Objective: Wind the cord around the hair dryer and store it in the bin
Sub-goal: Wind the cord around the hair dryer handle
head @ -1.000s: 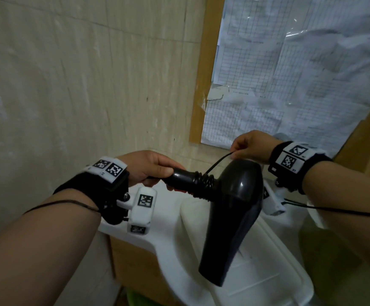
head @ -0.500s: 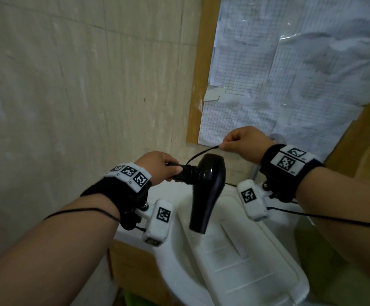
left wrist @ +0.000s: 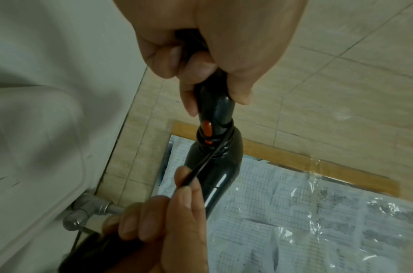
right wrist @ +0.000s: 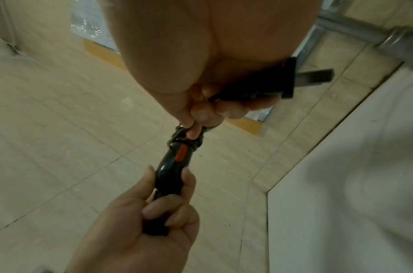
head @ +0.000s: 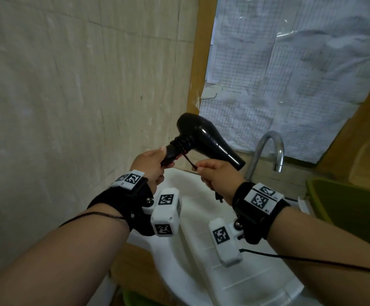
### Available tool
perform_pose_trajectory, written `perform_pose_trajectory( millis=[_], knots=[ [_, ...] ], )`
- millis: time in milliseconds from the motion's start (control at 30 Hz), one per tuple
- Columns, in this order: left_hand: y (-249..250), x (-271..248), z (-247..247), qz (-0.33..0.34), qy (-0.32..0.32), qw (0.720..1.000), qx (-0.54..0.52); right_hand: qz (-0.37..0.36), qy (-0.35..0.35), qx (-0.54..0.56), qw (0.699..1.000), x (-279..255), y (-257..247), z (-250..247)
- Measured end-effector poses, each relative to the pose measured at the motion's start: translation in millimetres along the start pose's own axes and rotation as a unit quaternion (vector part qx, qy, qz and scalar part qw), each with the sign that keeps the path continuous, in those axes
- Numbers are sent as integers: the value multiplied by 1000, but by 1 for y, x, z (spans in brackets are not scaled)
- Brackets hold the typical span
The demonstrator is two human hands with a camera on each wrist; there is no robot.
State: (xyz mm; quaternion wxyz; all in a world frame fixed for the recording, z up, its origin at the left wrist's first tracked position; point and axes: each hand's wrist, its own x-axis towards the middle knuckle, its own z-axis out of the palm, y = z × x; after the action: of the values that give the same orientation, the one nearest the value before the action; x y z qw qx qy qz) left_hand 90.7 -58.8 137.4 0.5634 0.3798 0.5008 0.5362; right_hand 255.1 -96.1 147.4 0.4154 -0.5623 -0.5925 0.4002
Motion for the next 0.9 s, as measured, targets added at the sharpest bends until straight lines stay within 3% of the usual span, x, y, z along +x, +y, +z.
perform_pose_trajectory(
  millis=[200, 333, 433, 567, 700, 900],
  knots=[
    [-6, -8, -2, 15, -13, 998, -53, 6, 64, -6, 998, 8, 10, -3],
    [-7, -15, 0, 14, -36, 993, -115, -4, 21, 12, 1000, 4, 12, 4],
    [-7, -17, 0, -9, -88, 983, -158, -15, 23, -5, 1000, 3, 9, 6],
    [-9, -21, 0, -22, -140, 975, -172, -14, 33, -1, 999, 7, 5, 7],
    [-12, -25, 6, -21, -145, 975, -169, -10, 29, 38, 999, 6, 2, 15],
    [-18, -29, 5, -30, -204, 968, -145, -22, 35, 4, 999, 2, 2, 19]
  ],
)
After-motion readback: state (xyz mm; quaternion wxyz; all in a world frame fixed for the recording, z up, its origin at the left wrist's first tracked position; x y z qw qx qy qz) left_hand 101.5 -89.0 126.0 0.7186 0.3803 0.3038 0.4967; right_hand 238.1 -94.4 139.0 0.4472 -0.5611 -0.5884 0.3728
